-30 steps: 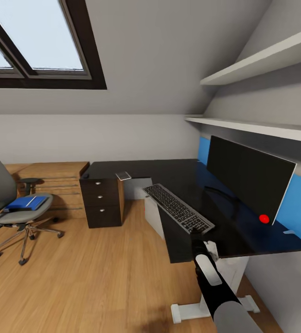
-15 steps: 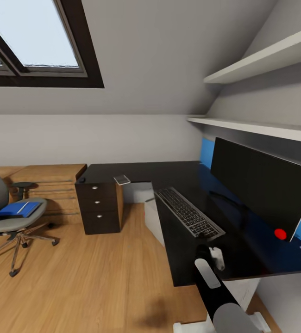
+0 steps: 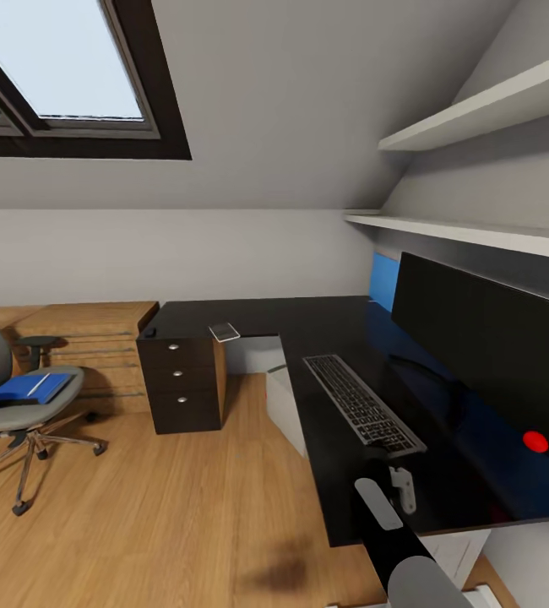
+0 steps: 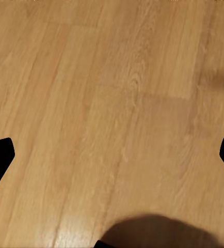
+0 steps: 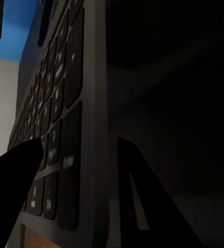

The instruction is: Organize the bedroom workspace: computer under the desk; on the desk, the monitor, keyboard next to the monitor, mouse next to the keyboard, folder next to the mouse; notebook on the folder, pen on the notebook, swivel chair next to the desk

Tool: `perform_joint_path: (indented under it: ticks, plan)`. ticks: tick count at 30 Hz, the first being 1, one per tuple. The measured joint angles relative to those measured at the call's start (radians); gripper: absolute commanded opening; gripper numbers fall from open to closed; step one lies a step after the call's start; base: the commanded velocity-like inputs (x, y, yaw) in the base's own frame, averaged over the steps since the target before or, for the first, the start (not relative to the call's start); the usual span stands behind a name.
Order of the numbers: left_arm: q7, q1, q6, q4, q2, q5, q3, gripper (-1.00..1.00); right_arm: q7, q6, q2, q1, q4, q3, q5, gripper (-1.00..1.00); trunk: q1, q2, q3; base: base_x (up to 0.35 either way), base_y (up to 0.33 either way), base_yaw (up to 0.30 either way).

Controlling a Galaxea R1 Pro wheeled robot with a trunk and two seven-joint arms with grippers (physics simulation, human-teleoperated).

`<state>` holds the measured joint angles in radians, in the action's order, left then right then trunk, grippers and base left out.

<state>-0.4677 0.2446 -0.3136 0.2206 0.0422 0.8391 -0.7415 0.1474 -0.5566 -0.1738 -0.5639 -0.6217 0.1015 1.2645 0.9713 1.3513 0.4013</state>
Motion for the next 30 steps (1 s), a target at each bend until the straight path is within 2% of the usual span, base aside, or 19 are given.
perform_joint_path:
  ticks: [9,14,30]
  plan:
    - [0.000,0.000,0.000,0.000,0.000,0.000,0.000,1.00,0.009,-0.039,0.000,0.000,0.000,0.001,0.019,-1.00,0.000,0.000,0.000,0.005,0.000,0.000]
    - [0.000,0.000,0.000,0.000,0.001,0.000,0.000,1.00,0.009,-0.103,0.000,0.000,0.000,0.001,0.054,-1.00,0.000,0.000,0.000,0.000,0.000,0.000]
    - [0.000,0.000,-0.008,0.000,0.000,0.000,0.000,1.00,0.008,-0.125,0.000,0.000,-0.001,-0.001,0.069,-1.00,0.000,0.000,0.000,0.000,0.000,0.000]
